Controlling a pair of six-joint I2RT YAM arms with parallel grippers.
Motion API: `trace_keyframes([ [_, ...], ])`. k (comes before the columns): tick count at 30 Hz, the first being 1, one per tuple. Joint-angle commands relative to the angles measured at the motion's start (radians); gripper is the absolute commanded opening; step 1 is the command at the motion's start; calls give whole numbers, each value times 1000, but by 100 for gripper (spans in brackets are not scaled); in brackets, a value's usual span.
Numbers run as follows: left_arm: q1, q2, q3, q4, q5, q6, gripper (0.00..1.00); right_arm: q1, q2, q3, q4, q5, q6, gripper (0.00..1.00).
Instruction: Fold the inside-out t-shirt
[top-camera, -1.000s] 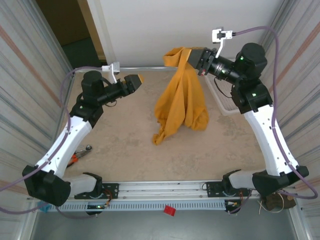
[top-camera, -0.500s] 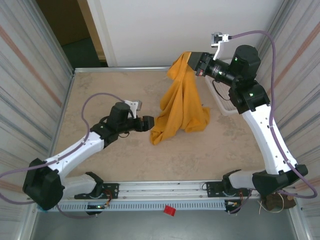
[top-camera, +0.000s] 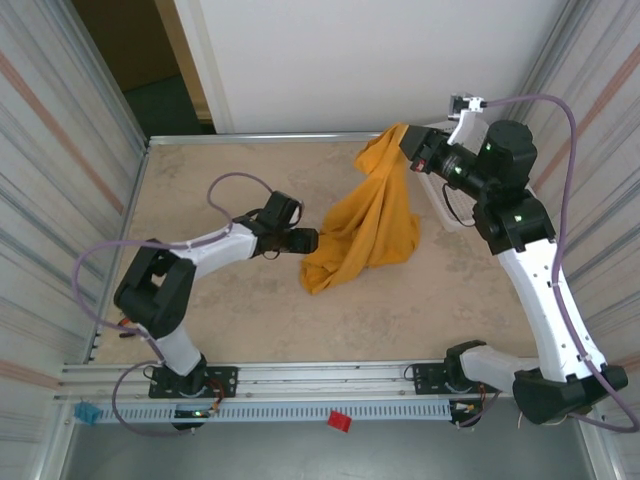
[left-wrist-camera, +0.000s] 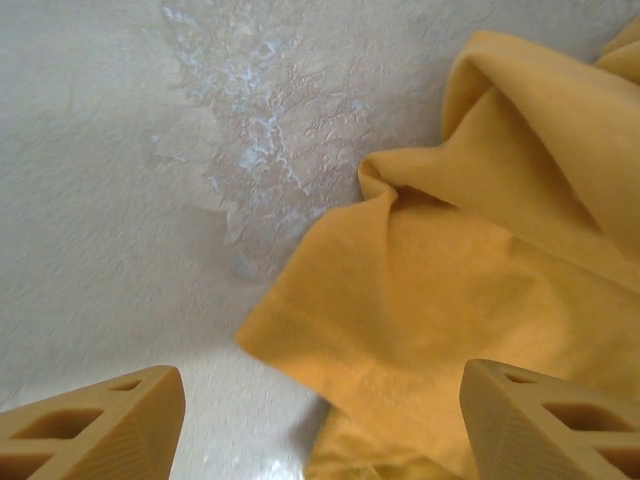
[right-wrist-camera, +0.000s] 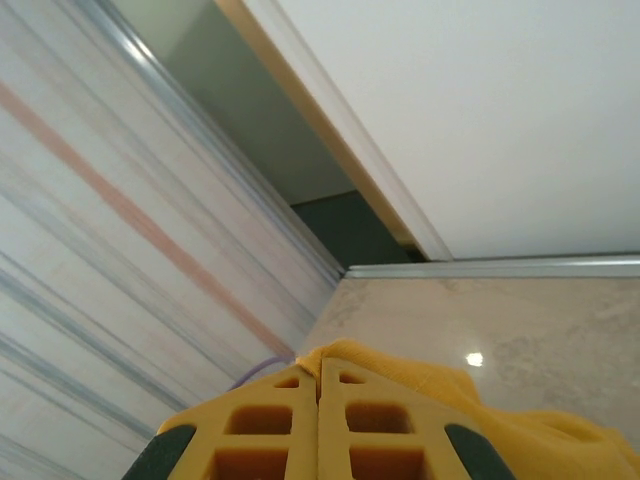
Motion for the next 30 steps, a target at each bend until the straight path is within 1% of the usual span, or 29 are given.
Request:
trace_keyframes([
  [1, 7, 63, 62, -5, 13, 48, 72, -29, -40, -31, -1, 36, -21, 0],
  [3, 7, 110, 83, -3, 19, 51, 68, -46, -48, -41, -5, 36, -23, 0],
  [6, 7, 163, 107, 3, 64, 52, 48, -72, -52, -46, -13, 33, -23, 0],
  [9, 7, 182, 110, 6, 82, 64, 0, -104, -52, -46, -16, 23, -21, 0],
  [11, 10, 156, 112, -22, 64, 86, 0, -125, -53, -40, -21, 16, -21, 0],
  [13, 34, 63, 97, -43, 40, 104, 0, -162, -56, -24, -41, 8, -26, 0],
  [15, 91, -59, 82, -55, 74, 93, 0, -206, -59, -7, -58, -2, -24, 0],
  [17, 157, -184, 105, -88, 121, 80, 0, -252, -58, 8, -62, -32, -10, 0],
  [19, 231, -294, 172, -141, 179, 73, 0, -281, -56, 24, -64, -59, 4, 0],
  [21, 296, -362, 265, -205, 232, 68, 0, -286, -56, 38, -64, -73, 13, 0],
  [23, 355, -399, 364, -250, 289, 65, 0, -286, -56, 55, -61, -87, 25, 0],
  [26, 427, -414, 516, -316, 359, 64, 0, -285, -62, 81, -55, -97, 42, 0],
  [30, 492, -416, 659, -330, 376, 55, 0, -286, -67, 138, -73, -66, 35, 0],
])
